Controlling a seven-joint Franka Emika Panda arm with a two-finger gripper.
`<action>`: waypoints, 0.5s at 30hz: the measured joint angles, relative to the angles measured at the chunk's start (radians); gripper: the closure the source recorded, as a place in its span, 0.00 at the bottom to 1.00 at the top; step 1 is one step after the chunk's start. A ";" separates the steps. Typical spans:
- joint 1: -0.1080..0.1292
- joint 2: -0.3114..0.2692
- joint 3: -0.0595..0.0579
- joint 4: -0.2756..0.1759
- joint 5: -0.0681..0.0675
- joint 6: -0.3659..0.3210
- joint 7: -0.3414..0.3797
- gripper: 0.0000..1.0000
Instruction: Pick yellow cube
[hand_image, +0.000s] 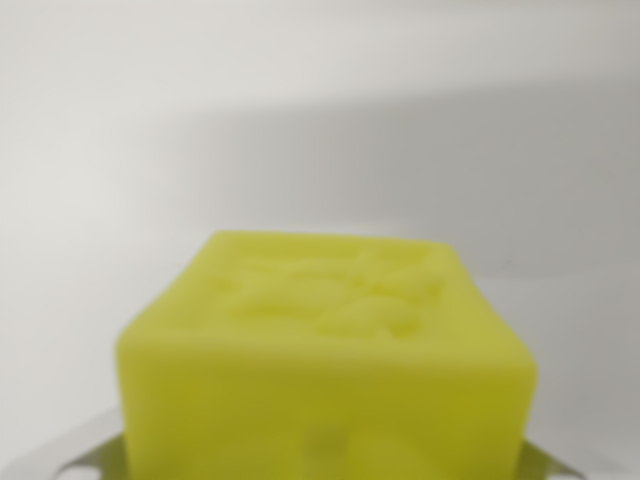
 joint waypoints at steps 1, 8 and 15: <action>0.000 -0.005 0.000 -0.001 0.000 -0.005 0.000 1.00; 0.000 -0.040 0.000 -0.003 -0.003 -0.037 0.002 1.00; -0.001 -0.074 0.000 -0.003 -0.006 -0.071 0.004 1.00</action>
